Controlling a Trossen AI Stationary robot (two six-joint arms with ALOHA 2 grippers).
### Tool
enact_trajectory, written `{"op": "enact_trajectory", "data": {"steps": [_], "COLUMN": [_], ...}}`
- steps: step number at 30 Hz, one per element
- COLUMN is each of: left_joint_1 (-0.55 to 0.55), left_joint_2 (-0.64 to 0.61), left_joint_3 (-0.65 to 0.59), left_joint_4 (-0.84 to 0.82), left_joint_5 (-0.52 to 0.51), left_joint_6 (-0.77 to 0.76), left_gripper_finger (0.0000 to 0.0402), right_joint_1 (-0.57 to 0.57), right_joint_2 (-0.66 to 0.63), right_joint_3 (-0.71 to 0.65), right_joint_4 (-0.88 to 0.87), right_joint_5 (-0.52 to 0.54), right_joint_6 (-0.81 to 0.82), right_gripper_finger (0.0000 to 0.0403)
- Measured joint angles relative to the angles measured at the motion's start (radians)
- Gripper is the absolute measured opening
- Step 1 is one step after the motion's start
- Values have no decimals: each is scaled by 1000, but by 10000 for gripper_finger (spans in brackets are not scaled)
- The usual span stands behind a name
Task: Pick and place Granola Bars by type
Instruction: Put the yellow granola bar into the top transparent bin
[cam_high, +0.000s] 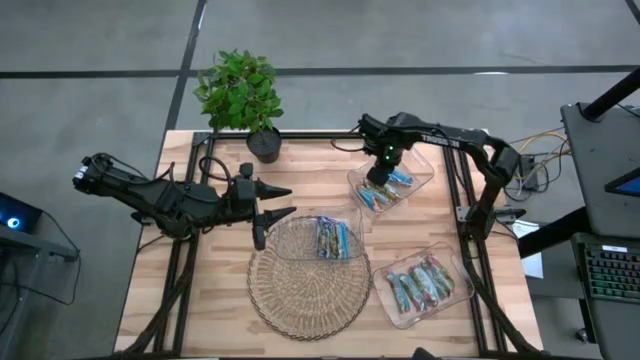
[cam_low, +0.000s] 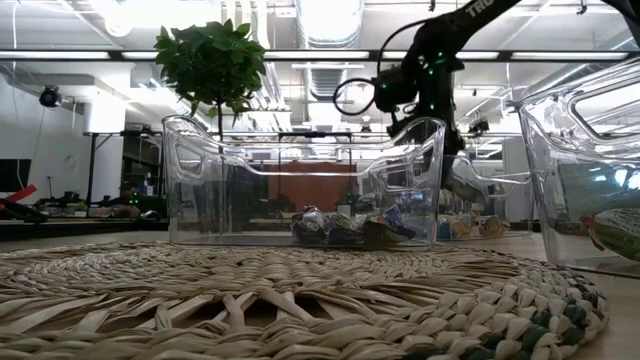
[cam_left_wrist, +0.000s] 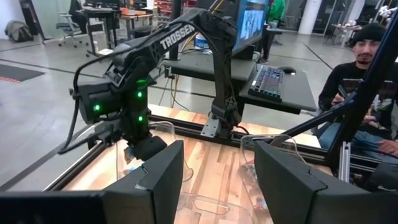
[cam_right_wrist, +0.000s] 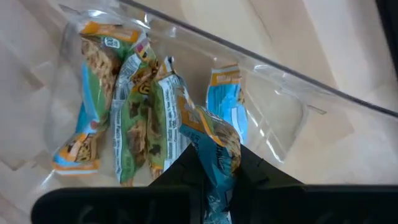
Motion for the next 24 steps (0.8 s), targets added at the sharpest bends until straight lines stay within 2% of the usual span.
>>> {"op": "enact_trajectory", "data": {"steps": [16, 19, 24], "left_joint_1": [0, 0, 2], "left_joint_2": [-1, -3, -45], "left_joint_3": [0, 0, -16], "left_joint_4": [0, -1, -31], "left_joint_5": [2, 2, 2], "left_joint_6": [9, 20, 27], "left_gripper_finger": [179, 179, 179], "right_joint_1": [1, 1, 2], "right_joint_2": [0, 0, -24], "right_joint_3": [-187, -197, -193], "right_joint_4": [138, 149, 157], "right_joint_5": [-48, -48, -48], "right_joint_6": [40, 54, 50], "right_gripper_finger": [21, 45, 117]}}
